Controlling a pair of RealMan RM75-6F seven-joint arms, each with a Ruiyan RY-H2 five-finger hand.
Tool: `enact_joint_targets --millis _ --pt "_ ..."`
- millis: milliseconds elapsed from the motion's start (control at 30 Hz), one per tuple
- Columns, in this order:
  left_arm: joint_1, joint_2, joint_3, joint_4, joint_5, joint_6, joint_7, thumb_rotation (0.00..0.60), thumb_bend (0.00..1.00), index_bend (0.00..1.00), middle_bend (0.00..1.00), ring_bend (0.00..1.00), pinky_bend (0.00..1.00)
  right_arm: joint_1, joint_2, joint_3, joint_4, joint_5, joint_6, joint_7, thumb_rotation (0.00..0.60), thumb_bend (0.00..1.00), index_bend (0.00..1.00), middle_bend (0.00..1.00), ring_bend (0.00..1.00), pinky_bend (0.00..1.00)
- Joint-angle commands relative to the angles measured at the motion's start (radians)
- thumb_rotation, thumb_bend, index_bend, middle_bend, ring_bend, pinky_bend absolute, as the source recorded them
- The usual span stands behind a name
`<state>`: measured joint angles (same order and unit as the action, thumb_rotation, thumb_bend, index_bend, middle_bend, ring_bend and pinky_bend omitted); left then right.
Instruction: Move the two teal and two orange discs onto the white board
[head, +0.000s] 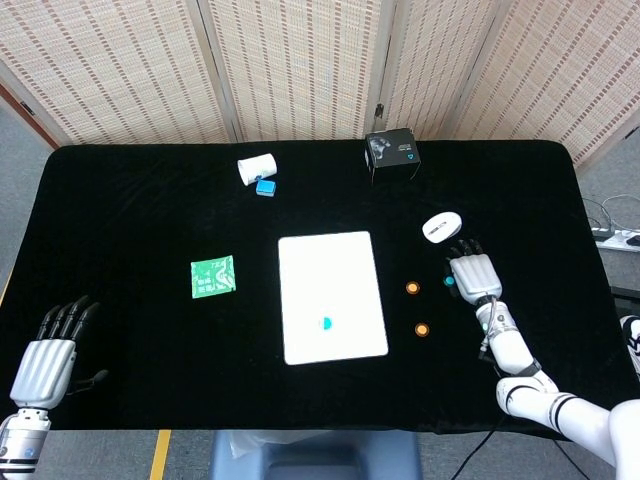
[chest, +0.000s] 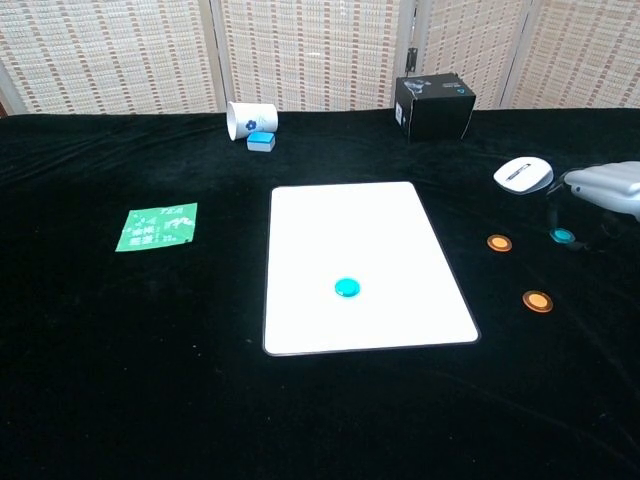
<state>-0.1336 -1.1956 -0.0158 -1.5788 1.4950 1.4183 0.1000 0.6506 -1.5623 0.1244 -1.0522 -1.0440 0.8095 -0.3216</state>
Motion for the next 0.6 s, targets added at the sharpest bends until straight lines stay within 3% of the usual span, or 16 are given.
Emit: enact_joint_targets --millis 33,367,600 --pt "-0.001 0.000 0.000 0.000 -0.001 -0.002 0.000 0.600 0.15 0.05 0.01 0.04 0.00 0.001 -0.001 0.002 0.001 0.002 -0.003 -0.003 0.600 0.42 0.48 0.24 0.06 0.00" --pt "0.000 0.001 0.001 0.001 0.000 0.000 -0.003 0.600 0.15 0.05 0.01 0.04 0.00 -0.004 0.018 0.010 -0.035 -0.015 0.015 0.004 0.600 0.44 0.50 0.25 0.07 0.00" --pt "0.002 0.006 -0.001 -0.004 0.002 0.007 -0.003 0.600 0.15 0.05 0.01 0.04 0.00 0.005 0.085 0.015 -0.210 -0.097 0.058 0.021 0.600 0.44 0.50 0.26 0.07 0.00"
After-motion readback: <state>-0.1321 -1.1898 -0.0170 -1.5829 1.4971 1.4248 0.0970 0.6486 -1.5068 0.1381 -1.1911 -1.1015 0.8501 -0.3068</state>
